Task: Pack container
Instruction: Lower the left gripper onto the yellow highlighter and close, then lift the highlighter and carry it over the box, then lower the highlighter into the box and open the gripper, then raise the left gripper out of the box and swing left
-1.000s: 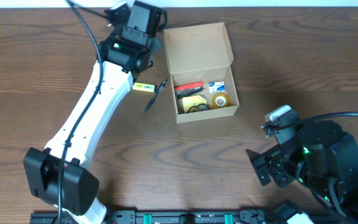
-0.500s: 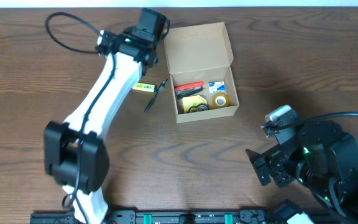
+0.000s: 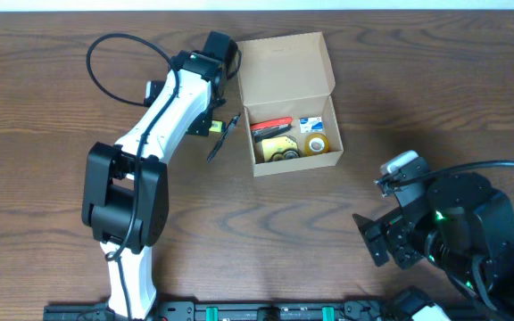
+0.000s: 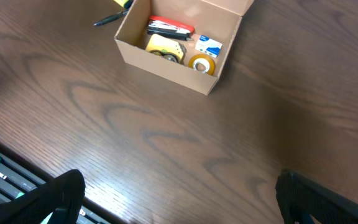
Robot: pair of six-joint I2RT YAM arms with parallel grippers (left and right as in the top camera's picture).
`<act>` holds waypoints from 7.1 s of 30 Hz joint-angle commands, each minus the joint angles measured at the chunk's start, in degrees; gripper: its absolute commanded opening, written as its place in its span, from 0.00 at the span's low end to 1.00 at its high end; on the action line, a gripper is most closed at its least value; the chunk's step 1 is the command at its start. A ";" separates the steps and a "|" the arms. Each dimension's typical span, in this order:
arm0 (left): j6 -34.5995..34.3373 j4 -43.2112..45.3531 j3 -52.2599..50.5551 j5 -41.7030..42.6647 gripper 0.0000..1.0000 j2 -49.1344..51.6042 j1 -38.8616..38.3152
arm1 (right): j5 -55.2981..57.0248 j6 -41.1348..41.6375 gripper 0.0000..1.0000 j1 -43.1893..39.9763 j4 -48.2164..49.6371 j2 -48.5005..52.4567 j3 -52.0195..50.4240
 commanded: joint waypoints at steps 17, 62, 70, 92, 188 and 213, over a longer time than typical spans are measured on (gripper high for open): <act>0.50 5.46 0.85 5.99 0.58 7.82 3.26 | 0.63 0.81 0.99 -0.96 0.00 -0.11 0.02; 2.99 6.60 0.83 22.62 0.43 12.04 9.16 | 0.63 0.79 0.99 -0.96 0.00 -0.11 0.02; 2.99 6.40 0.83 22.60 0.25 12.11 9.16 | 0.63 0.81 0.99 -0.96 0.00 -0.11 0.02; -0.85 -2.29 5.75 8.28 0.06 -0.59 5.14 | 0.63 0.81 0.99 -0.96 0.00 -0.11 0.02; 2.62 3.06 19.19 -8.98 0.57 2.38 -20.13 | 0.63 0.81 0.99 -0.96 0.00 -0.11 0.02; 23.37 -40.98 41.77 -20.85 0.06 2.36 -25.90 | 0.63 0.81 0.99 -0.96 0.00 -0.11 0.02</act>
